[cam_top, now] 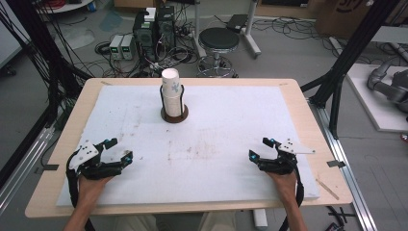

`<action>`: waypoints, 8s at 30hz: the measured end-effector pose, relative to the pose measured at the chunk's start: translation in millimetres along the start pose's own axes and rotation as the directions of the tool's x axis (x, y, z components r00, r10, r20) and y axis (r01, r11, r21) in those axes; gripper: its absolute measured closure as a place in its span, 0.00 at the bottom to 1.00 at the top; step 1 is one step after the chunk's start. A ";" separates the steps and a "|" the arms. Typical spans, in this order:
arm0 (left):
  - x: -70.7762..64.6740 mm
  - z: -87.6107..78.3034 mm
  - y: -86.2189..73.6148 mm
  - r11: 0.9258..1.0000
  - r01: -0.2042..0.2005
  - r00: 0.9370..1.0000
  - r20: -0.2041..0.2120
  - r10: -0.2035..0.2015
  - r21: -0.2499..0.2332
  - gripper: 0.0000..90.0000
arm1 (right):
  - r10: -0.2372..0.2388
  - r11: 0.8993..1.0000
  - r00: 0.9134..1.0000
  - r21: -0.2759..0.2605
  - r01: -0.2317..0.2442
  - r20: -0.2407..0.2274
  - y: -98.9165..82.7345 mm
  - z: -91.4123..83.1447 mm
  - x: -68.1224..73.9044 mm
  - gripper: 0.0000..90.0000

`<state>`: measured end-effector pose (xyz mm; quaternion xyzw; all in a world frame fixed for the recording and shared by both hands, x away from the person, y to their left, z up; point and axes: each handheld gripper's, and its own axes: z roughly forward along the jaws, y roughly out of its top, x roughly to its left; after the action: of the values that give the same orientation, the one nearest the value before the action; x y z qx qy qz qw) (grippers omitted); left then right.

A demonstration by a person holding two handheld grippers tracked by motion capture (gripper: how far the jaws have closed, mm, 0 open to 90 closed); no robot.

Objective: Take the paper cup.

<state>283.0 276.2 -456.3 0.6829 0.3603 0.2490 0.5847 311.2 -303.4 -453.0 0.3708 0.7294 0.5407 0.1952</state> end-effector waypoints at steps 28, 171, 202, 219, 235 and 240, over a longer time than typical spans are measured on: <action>0.1 -1.7 10.9 1.000 -0.016 1.000 0.001 0.016 0.016 0.16 | 0.004 1.000 1.000 0.017 -0.004 0.001 0.8 1.5 0.1 0.18; 31.1 264.7 252.0 0.586 -0.443 0.894 0.382 0.233 0.678 0.36 | 0.008 1.000 1.000 0.012 -0.008 0.004 0.8 1.6 -0.6 0.18; 33.3 257.3 261.1 0.613 -0.416 0.906 0.365 0.216 0.671 0.39 | 0.009 1.000 1.000 0.015 -0.009 0.002 0.9 1.9 -0.4 0.18; 35.3 243.1 277.8 0.662 -0.394 0.915 0.343 0.214 0.637 0.40 | 0.007 1.000 1.000 0.015 -0.007 0.004 0.9 2.1 -0.3 0.18; 34.5 226.8 296.8 0.704 -0.383 0.919 0.323 0.226 0.598 0.40 | 0.004 1.000 1.000 0.016 -0.004 0.007 0.9 2.1 -0.3 0.18; 34.5 220.5 301.5 0.723 -0.377 0.921 0.316 0.228 0.579 0.40 | 0.006 1.000 1.000 0.017 -0.006 0.005 0.9 1.9 -0.4 0.18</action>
<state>532.8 149.7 -206.6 0.9115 0.2377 0.1285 0.3101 313.0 -302.3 -452.8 0.3761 0.7323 0.5342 0.1921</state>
